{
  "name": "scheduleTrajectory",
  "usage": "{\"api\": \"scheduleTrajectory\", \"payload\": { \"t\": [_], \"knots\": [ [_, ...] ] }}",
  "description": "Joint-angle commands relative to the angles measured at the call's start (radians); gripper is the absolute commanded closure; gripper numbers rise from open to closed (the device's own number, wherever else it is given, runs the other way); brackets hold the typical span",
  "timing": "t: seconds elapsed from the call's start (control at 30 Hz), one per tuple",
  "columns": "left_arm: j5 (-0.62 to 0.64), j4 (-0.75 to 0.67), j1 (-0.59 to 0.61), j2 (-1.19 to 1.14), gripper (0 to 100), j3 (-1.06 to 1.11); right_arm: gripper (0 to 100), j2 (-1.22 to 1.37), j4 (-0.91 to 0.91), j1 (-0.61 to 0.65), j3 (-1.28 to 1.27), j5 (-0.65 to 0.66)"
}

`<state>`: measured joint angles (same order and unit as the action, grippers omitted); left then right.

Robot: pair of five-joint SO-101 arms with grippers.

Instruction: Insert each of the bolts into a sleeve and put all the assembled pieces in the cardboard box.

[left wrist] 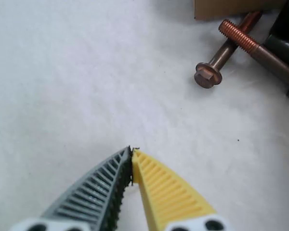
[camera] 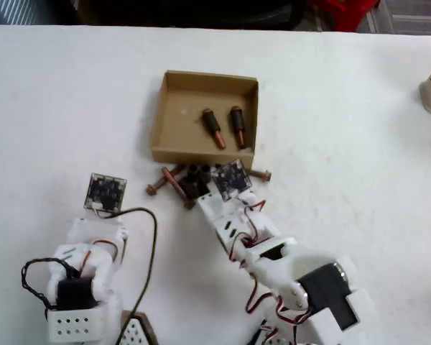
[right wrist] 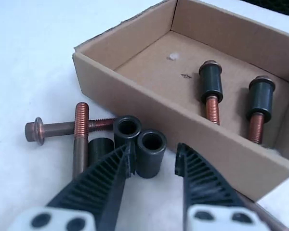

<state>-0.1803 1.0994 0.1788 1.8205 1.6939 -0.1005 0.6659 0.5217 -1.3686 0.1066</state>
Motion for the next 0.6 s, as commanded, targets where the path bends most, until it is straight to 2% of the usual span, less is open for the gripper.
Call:
{"api": "scheduleTrajectory", "payload": {
  "t": [0.0, 0.07, 0.47, 0.57],
  "knots": [
    [-0.008, 0.005, 0.012, 0.01, 98, -0.002, 81.2, -0.053, -0.07, -0.008, 0.051, -0.009],
    [-0.008, 0.005, 0.012, 0.01, 98, -0.002, 78.9, -0.058, -0.134, -0.01, 0.083, -0.009],
    [-0.008, 0.005, 0.012, 0.01, 98, -0.002, 80.3, 0.004, -0.452, -0.007, 0.321, -0.009],
    [-0.008, 0.005, 0.012, 0.01, 98, -0.002, 80.3, 0.088, -0.499, -0.03, 0.425, -0.066]
  ]
}}
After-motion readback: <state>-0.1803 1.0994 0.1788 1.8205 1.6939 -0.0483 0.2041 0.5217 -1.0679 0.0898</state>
